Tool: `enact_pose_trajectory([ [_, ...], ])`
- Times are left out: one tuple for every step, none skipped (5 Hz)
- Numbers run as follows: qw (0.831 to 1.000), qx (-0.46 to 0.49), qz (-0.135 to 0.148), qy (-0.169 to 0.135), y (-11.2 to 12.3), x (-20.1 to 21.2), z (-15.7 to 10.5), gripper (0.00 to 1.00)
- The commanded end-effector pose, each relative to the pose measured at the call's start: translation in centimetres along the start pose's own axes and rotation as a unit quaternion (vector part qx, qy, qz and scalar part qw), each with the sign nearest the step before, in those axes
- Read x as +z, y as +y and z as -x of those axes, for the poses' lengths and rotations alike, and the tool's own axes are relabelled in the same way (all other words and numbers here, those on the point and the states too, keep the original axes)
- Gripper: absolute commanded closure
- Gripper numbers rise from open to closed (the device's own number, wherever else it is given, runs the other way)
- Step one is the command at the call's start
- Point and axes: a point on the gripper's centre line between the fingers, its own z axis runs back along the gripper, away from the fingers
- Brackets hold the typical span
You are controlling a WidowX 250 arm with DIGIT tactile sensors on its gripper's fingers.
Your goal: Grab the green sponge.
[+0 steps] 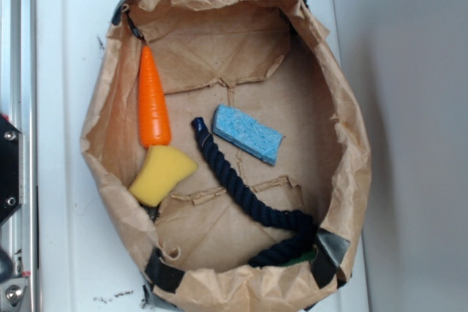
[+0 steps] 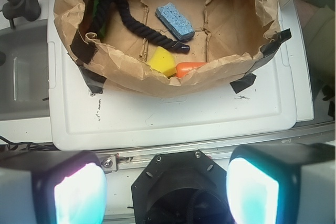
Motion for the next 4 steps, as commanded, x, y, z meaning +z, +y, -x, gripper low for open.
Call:
enact_pose_trajectory([
  [1.0,0.0,0.0,0.0,0.0,0.0,0.0,0.0],
  [0.999,0.025,-0.023,0.002,-2.1,-2.1,-4.6,0.0],
  [0.998,0.044,-0.044,0.002,-3.8,-4.0,-7.5,0.0],
  [0.994,0.103,-0.043,-0.008,-3.7,-5.6,-10.2,0.0],
])
